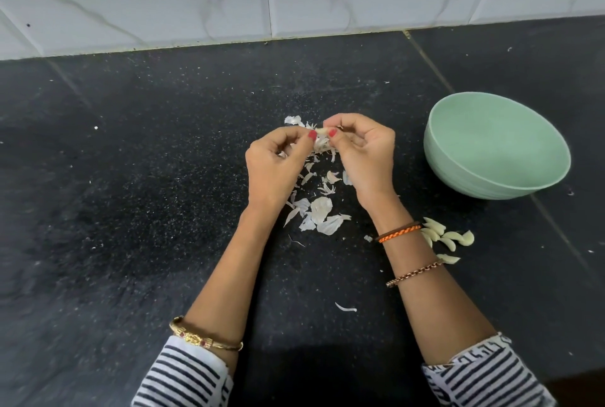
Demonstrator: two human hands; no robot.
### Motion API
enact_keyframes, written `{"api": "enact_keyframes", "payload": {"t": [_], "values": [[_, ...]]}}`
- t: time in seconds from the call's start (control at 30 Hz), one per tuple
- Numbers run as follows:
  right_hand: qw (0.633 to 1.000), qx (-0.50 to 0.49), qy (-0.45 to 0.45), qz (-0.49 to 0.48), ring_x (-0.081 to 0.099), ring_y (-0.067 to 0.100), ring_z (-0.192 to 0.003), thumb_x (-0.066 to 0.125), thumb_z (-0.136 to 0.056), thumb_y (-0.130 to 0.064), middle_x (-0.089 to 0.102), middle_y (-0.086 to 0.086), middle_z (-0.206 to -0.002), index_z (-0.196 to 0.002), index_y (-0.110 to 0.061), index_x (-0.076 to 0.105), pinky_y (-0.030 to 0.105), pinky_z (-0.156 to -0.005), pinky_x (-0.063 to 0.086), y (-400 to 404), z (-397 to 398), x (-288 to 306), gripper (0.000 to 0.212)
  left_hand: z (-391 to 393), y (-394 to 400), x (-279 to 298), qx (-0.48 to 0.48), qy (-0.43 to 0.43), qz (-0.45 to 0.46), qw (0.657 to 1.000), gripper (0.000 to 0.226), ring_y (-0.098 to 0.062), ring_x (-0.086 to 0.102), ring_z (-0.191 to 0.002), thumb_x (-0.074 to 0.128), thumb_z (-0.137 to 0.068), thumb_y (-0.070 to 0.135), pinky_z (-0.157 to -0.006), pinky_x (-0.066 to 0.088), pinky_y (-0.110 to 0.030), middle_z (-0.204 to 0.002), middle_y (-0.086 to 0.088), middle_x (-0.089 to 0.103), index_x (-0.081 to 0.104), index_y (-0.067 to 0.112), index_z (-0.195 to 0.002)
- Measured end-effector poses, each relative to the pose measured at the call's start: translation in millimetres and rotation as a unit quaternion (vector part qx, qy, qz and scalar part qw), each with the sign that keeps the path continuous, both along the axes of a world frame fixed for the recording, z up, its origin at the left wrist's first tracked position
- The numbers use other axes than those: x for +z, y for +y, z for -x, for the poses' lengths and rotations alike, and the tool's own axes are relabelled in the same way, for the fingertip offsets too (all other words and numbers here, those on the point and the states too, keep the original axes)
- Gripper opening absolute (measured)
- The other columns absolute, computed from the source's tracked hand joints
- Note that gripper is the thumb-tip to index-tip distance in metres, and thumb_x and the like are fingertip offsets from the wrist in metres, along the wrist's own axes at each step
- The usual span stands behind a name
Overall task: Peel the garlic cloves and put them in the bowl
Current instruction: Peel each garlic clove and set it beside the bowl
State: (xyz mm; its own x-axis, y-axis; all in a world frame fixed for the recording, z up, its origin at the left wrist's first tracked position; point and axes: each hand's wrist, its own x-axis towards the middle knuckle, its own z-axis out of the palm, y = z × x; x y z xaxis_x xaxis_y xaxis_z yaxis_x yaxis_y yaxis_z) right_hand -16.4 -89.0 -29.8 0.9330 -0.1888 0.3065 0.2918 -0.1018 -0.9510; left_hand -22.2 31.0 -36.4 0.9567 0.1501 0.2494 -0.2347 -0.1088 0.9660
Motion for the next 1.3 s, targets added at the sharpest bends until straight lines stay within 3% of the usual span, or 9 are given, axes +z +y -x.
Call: {"api": "enact_keyframes", "payload": {"t": [0.07, 0.17, 0.33, 0.63, 0.8, 0.97, 1.1, 1.2, 1.3], "values": [[0.999, -0.005, -0.008, 0.035, 0.065, 0.005, -0.074, 0.06, -0.082, 0.01, 0.066, -0.005, -0.079, -0.083, -0.013, 0.067, 0.02, -0.071, 0.054, -0.2, -0.7, -2.1, 0.024, -1.3, 2.3, -1.6, -0.008, -0.004, -0.016, 1.0, 0.009, -0.004, 0.051, -0.062, 0.066, -0.084, 0.019, -0.062, 0.043, -0.021, -0.069, 0.009, 0.068, 0.07, 0.026, -0.079], [0.997, -0.009, -0.016, 0.073, 0.064, 0.001, -0.073, 0.061, -0.08, 0.011, 0.065, -0.009, -0.079, -0.083, -0.012, 0.068, 0.016, -0.069, 0.052, 0.5, 0.1, -2.5, 0.025, -2.7, 3.7, -2.2, -0.008, 0.001, -0.034, 0.999, 0.008, -0.011, 0.05, -0.064, 0.066, -0.084, 0.017, -0.064, 0.044, -0.029, -0.074, -0.015, 0.068, 0.07, 0.022, -0.079], [0.997, 0.009, -0.013, 0.08, 0.064, -0.002, -0.071, 0.061, -0.081, 0.009, 0.065, -0.01, -0.079, -0.084, -0.012, 0.067, 0.014, -0.067, 0.052, 1.8, 2.5, -0.5, 0.022, -3.8, 5.4, -2.8, -0.025, 0.0, -0.064, 0.998, 0.01, -0.01, 0.045, -0.06, 0.06, -0.082, 0.018, -0.058, 0.041, -0.022, -0.073, -0.026, 0.063, 0.068, 0.016, -0.078], [0.99, 0.065, 0.083, -0.095, 0.061, 0.001, -0.064, 0.058, -0.086, 0.005, 0.065, 0.001, -0.076, -0.107, -0.009, 0.059, 0.015, -0.064, 0.048, 1.5, 5.8, 9.6, 0.026, -5.1, 2.8, -5.3, -0.053, -0.001, -0.089, 0.995, 0.016, -0.013, 0.042, -0.063, 0.053, -0.091, 0.015, -0.058, 0.038, -0.022, -0.07, -0.01, 0.054, 0.063, 0.006, -0.082], [0.985, 0.107, 0.117, -0.064, 0.063, 0.005, -0.065, 0.059, -0.085, 0.005, 0.069, -0.002, -0.073, -0.117, -0.014, 0.053, 0.017, -0.066, 0.05, -4.4, 3.9, 10.7, 0.037, -6.3, 5.6, -6.5, -0.062, -0.008, -0.075, 0.995, 0.019, -0.007, 0.042, -0.062, 0.05, -0.092, 0.016, -0.058, 0.038, -0.02, -0.071, -0.004, 0.053, 0.057, 0.024, -0.076], [0.981, 0.118, 0.145, -0.045, 0.062, 0.005, -0.063, 0.058, -0.085, 0.008, 0.067, 0.003, -0.07, -0.13, -0.014, 0.042, 0.017, -0.063, 0.051, -6.4, 3.7, 11.1, 0.053, -6.2, 3.5, -8.0, -0.056, -0.014, -0.07, 0.996, 0.015, -0.009, 0.046, -0.065, 0.048, -0.088, 0.026, -0.061, 0.041, -0.024, -0.072, -0.003, 0.055, 0.056, 0.025, -0.075], [0.976, 0.135, 0.169, -0.033, 0.062, 0.005, -0.06, 0.058, -0.083, 0.012, 0.066, -0.001, -0.063, -0.132, -0.013, 0.04, 0.018, -0.062, 0.052, -13.8, 3.4, 10.8, 0.059, -6.5, 1.0, -10.1, -0.055, -0.011, -0.079, 0.995, 0.025, 0.0, 0.042, -0.06, 0.045, -0.095, 0.013, -0.061, 0.039, -0.021, -0.068, 0.01, 0.049, 0.05, 0.026, -0.075], [0.974, 0.127, 0.187, -0.008, 0.062, 0.006, -0.063, 0.059, -0.083, 0.011, 0.064, 0.005, -0.069, -0.134, -0.013, 0.04, 0.018, -0.066, 0.053, -14.1, 3.9, 10.3, 0.059, -11.0, 10.8, -10.1, -0.002, -0.007, -0.036, 0.999, 0.026, -0.003, 0.036, -0.055, 0.04, -0.097, 0.012, -0.055, 0.035, -0.026, -0.066, 0.009, 0.043, 0.048, 0.025, -0.076], [0.985, 0.083, 0.148, -0.023, 0.061, 0.002, -0.063, 0.06, -0.084, 0.007, 0.065, 0.002, -0.071, -0.127, -0.011, 0.048, 0.017, -0.069, 0.052, -13.9, 2.5, 10.3, 0.048, -9.8, 15.8, -7.3, -0.003, -0.008, -0.078, 0.997, 0.022, 0.002, 0.04, -0.056, 0.045, -0.093, 0.02, -0.059, 0.036, -0.02, -0.065, 0.014, 0.049, 0.052, 0.026, -0.073]]}}
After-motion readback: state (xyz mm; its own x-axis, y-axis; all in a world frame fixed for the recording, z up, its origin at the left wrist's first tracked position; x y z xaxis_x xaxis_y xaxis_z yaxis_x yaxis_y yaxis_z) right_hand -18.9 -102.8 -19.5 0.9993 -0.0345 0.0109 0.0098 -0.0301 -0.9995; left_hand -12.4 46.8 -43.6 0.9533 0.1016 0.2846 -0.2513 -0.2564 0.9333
